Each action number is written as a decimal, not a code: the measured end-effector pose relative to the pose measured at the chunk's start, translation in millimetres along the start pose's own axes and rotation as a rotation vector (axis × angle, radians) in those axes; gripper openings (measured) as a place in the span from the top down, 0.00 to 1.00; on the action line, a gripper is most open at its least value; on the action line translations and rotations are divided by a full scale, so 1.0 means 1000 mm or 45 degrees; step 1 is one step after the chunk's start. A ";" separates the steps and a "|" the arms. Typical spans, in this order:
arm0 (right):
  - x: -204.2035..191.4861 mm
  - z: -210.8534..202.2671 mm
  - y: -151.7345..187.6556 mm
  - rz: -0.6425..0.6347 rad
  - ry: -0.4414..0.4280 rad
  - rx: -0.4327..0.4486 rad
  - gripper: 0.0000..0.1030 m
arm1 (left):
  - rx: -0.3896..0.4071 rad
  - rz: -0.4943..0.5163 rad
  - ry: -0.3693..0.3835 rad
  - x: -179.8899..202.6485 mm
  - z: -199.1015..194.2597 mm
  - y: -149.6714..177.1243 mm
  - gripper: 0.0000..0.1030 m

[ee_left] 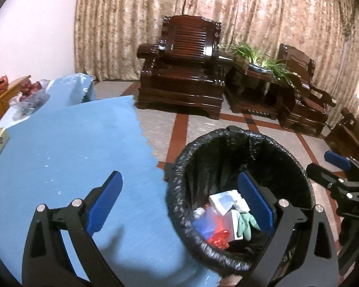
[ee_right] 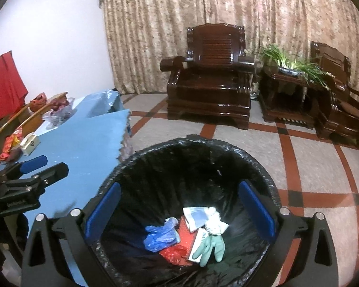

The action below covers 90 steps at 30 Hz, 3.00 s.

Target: Collect trash

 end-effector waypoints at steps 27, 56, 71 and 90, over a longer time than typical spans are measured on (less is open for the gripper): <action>-0.062 -0.090 -0.016 -0.070 -0.102 0.108 0.06 | 0.209 -0.013 -0.137 -0.017 -0.130 -0.004 0.08; -0.083 -0.118 -0.025 -0.134 -0.132 0.187 0.06 | 0.325 -0.028 -0.151 -0.017 -0.171 -0.012 0.08; -0.084 -0.118 -0.024 -0.136 -0.132 0.184 0.06 | 0.319 -0.029 -0.152 -0.017 -0.171 -0.012 0.08; -0.085 -0.118 -0.025 -0.135 -0.132 0.184 0.06 | 0.315 -0.027 -0.152 -0.020 -0.169 -0.010 0.08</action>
Point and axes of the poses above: each gripper's, at about its wrist camera, not at the fingertips, and z roughly the way its jaws point, x to its right, y to its underside, the point moved 10 cm from there along z, roughly the way its jaws point, and after that the axes turned 2 degrees about z, right-handed, at the moved point
